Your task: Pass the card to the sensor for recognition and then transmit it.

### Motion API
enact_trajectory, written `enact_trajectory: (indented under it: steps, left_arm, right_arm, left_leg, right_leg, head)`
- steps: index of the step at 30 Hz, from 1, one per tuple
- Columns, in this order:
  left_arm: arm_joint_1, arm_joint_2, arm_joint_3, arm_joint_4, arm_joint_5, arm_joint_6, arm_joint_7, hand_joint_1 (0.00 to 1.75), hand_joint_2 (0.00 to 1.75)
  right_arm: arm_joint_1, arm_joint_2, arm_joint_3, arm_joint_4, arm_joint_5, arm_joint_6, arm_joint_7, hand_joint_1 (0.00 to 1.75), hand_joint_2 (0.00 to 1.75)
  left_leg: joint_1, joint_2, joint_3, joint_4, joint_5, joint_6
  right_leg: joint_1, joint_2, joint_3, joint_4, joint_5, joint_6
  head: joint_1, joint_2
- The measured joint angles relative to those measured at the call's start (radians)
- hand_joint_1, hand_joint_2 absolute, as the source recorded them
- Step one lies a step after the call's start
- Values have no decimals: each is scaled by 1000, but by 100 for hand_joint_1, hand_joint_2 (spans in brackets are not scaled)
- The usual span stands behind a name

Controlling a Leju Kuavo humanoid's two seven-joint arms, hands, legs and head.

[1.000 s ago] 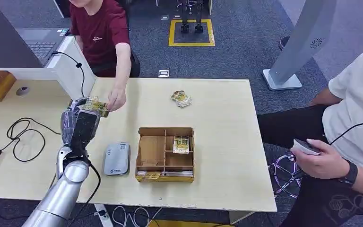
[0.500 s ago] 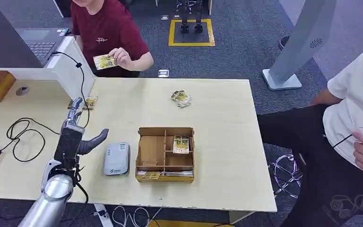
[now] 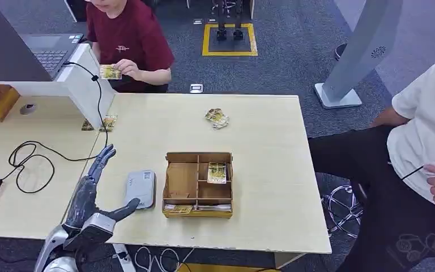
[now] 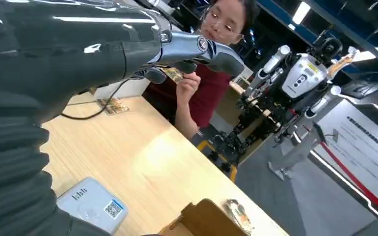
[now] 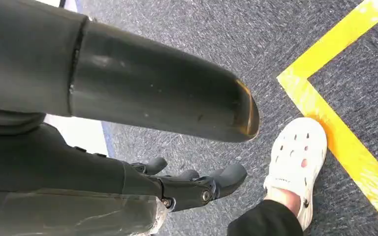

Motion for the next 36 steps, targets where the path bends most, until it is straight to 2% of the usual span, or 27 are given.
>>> enact_trajectory:
  steps: [3, 5, 8, 10, 12, 15, 17, 18, 23, 26, 36]
  left_arm:
    - [39, 28, -17, -30, -66, -20, -46, 0, 175]
    - [100, 60, -38, -62, -138, -2, -75, 0, 175]
    - [202, 110, -63, -102, -274, 137, -87, 0, 175]
    - [240, 127, -84, -109, -427, 266, -32, 0, 175]
    - [249, 148, -135, -108, -526, 357, 36, 0, 175]
    - [244, 158, -216, -92, -599, 419, 119, 0, 175]
    - [235, 159, -263, -63, -701, 428, 211, 0, 175]
    - [234, 159, -277, -50, -735, 430, 235, 0, 175]
    - [235, 137, -295, 4, -821, 430, 249, 0, 175]
    - [234, 107, -290, 29, -888, 430, 272, 0, 175]
    - [217, 22, -288, 151, -886, 431, 283, 0, 175]
  right_arm:
    - [0, 0, -3, -2, -7, 0, 0, 0, 0]
    - [2, 0, -9, -2, -18, 2, 0, 0, 0]
    - [7, 0, -15, -6, -19, 9, 2, 0, 0]
    - [7, 0, -16, -9, -18, 9, 3, 0, 0]
    - [6, 0, -16, -13, -18, 9, 11, 0, 0]
    - [5, 0, -16, -19, -13, 11, 17, 0, 0]
    - [5, 0, -16, -21, -11, 11, 21, 0, 0]
    - [4, 0, -16, -22, -11, 12, 21, 0, 0]
    - [2, 0, -16, -23, 3, 11, 32, 0, 0]
    - [1, 0, -16, -23, 5, 11, 37, 0, 0]
    - [-1, 0, -15, -23, 6, 10, 48, 0, 0]
  left_leg:
    - [0, 1, 1, 0, 0, 0]
    - [0, 2, 2, 0, -1, -2]
    - [0, 2, 2, 0, -3, -1]
    - [0, 1, 2, 0, -4, 0]
    - [0, 0, 2, 0, -4, 0]
    - [0, 0, 2, 0, -4, 0]
    - [0, -1, 2, 0, -4, 0]
    - [0, 0, 3, 0, -4, 0]
    - [0, -1, 3, 0, -4, 0]
    - [0, -1, 3, 0, -4, 0]
    - [0, -1, 3, 0, -4, 0]
  right_leg:
    - [0, 1, 1, 0, 0, 0]
    - [0, 3, 1, 0, 0, 0]
    - [0, 3, 1, 0, -2, -1]
    - [0, 1, 1, 0, -4, 1]
    - [0, -1, 2, 0, -4, 1]
    - [0, -1, 3, 0, -4, 1]
    - [0, -1, 4, 0, -4, 1]
    - [0, -1, 4, 0, -4, 1]
    - [0, -1, 4, 0, -4, 1]
    - [0, -1, 4, 0, -4, 1]
    - [0, -2, 4, 0, -4, 1]
  head:
    - [0, 0]
    - [0, 0]
    - [0, 0]
    - [-1, 0]
    - [0, 0]
    - [0, 0]
    - [0, 0]
    - [0, 0]
    - [0, 0]
    - [-1, 0]
    - [-1, 0]
